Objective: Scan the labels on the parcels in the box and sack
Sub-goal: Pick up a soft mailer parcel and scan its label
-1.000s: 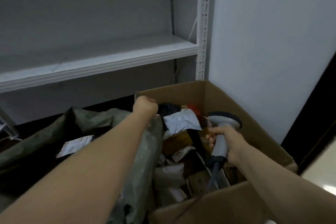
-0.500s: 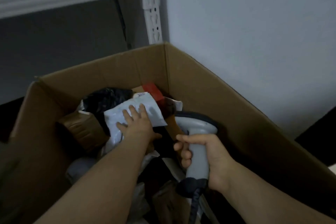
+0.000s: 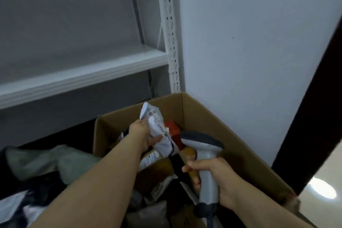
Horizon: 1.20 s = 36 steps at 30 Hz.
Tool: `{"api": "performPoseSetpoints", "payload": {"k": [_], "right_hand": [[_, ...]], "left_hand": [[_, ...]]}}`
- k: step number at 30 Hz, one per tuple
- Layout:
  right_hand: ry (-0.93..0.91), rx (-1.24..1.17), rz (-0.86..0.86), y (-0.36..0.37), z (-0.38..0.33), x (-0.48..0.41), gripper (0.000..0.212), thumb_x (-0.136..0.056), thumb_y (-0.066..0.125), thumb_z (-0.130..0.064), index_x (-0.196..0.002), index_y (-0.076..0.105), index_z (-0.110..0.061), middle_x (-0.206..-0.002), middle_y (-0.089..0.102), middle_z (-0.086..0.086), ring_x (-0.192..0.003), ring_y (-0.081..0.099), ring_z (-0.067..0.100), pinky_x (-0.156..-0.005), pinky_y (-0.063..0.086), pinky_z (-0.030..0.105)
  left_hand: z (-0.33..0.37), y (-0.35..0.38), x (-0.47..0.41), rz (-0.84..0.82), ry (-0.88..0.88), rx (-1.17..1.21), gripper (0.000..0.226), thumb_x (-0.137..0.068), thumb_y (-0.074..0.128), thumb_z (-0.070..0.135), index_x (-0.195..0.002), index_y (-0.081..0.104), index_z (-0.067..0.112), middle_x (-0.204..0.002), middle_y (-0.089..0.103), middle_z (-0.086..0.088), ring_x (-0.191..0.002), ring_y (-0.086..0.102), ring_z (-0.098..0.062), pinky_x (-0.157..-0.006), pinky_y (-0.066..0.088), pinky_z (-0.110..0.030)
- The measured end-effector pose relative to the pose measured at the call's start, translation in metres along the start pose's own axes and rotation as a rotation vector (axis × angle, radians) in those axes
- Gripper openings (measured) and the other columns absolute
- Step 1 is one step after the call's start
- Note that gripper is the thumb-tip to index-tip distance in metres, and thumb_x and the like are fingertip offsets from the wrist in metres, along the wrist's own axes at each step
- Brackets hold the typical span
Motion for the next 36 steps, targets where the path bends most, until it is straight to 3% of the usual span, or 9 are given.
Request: {"api": "performPoseSetpoints", "payload": {"k": [3, 5, 7, 11, 14, 17, 23, 30, 36], "right_hand": [[-0.098, 0.143, -0.014, 0.029, -0.016, 0.048, 0.019, -0.078, 0.07, 0.003, -0.096, 0.064, 0.004, -0.073, 0.069, 0.019, -0.041, 0.049, 0.019, -0.043, 0.043, 0.025], [-0.142, 0.2, -0.041, 0.052, -0.023, 0.076, 0.013, -0.078, 0.07, 0.004, -0.09, 0.065, 0.003, -0.072, 0.069, 0.019, -0.042, 0.048, 0.02, -0.043, 0.043, 0.025], [-0.18, 0.24, -0.065, 0.077, -0.026, 0.101, 0.012, -0.078, 0.069, 0.005, -0.089, 0.064, 0.003, -0.069, 0.068, 0.019, -0.04, 0.049, 0.02, -0.04, 0.043, 0.024], [-0.255, 0.307, -0.119, 0.118, -0.032, 0.142, 0.015, -0.08, 0.067, 0.006, -0.094, 0.061, 0.005, -0.064, 0.065, 0.017, -0.036, 0.048, 0.017, -0.039, 0.041, 0.022], [-0.31, 0.32, -0.161, 0.141, -0.032, 0.165, 0.009, -0.08, 0.066, 0.006, -0.088, 0.061, 0.004, -0.063, 0.064, 0.019, -0.036, 0.047, 0.018, -0.039, 0.041, 0.023], [-0.297, 0.316, -0.201, 0.158, -0.032, 0.185, 0.004, -0.082, 0.065, 0.002, -0.079, 0.062, 0.002, -0.062, 0.063, 0.019, -0.038, 0.05, 0.019, -0.04, 0.044, 0.024], [-0.198, 0.305, -0.222, 0.177, -0.034, 0.214, 0.012, -0.083, 0.063, -0.003, -0.074, 0.061, 0.004, -0.058, 0.061, 0.014, -0.038, 0.051, 0.016, -0.039, 0.045, 0.021], [-0.159, 0.327, -0.237, 0.186, -0.033, 0.225, 0.013, -0.082, 0.063, -0.007, -0.073, 0.061, 0.001, -0.056, 0.06, 0.011, -0.039, 0.05, 0.014, -0.039, 0.043, 0.021], [-0.134, 0.323, -0.255, 0.194, -0.034, 0.232, 0.017, -0.083, 0.062, -0.009, -0.069, 0.061, 0.001, -0.055, 0.059, 0.009, -0.039, 0.049, 0.013, -0.039, 0.043, 0.02]], "left_hand": [[0.036, -0.041, 0.051, -0.041, -0.05, 0.165, 0.033, -0.094, 0.059, 0.028, -0.121, 0.051, 0.009, -0.124, 0.052, -0.014, -0.084, 0.056, -0.032, -0.067, 0.059, -0.039], [0.058, -0.071, 0.083, -0.009, -0.044, 0.201, 0.043, -0.082, 0.073, 0.036, -0.105, 0.054, 0.005, -0.109, 0.054, -0.017, -0.082, 0.059, -0.031, -0.076, 0.058, -0.042], [0.07, -0.099, 0.112, -0.003, -0.011, 0.254, 0.05, -0.071, 0.082, 0.033, -0.101, 0.057, 0.002, -0.091, 0.059, -0.018, -0.07, 0.063, -0.029, -0.074, 0.058, -0.042], [0.078, -0.142, 0.16, 0.024, 0.084, 0.328, 0.022, -0.075, 0.076, -0.003, -0.087, 0.058, 0.002, -0.071, 0.062, -0.013, -0.048, 0.061, -0.019, -0.046, 0.055, -0.025], [0.075, -0.174, 0.173, 0.09, 0.11, 0.392, 0.027, -0.071, 0.078, -0.004, -0.092, 0.062, 0.002, -0.071, 0.065, -0.012, -0.059, 0.06, -0.022, -0.058, 0.054, -0.029], [0.072, -0.193, 0.185, 0.101, 0.094, 0.504, 0.023, -0.074, 0.074, -0.008, -0.089, 0.059, 0.0, -0.056, 0.064, -0.009, -0.048, 0.061, -0.018, -0.046, 0.052, -0.022], [0.071, -0.208, 0.205, 0.068, 0.115, 0.748, 0.041, -0.077, 0.067, -0.015, -0.116, 0.053, -0.012, -0.082, 0.06, -0.02, -0.063, 0.064, -0.024, -0.045, 0.054, -0.023], [0.068, -0.213, 0.216, 0.071, 0.12, 0.815, 0.023, -0.078, 0.062, -0.019, -0.096, 0.056, -0.006, -0.087, 0.059, -0.021, -0.069, 0.061, -0.026, -0.047, 0.057, -0.025], [0.067, -0.218, 0.22, 0.087, 0.129, 0.838, 0.032, -0.077, 0.064, -0.019, -0.106, 0.056, -0.006, -0.089, 0.059, -0.021, -0.074, 0.061, -0.028, -0.055, 0.059, -0.03]]}}
Point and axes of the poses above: each hand's wrist, its own x-axis away from the middle knuckle, its own y-axis out of the palm, z = x × y, the point moved 3 cm from there along -x, towards the middle knuckle
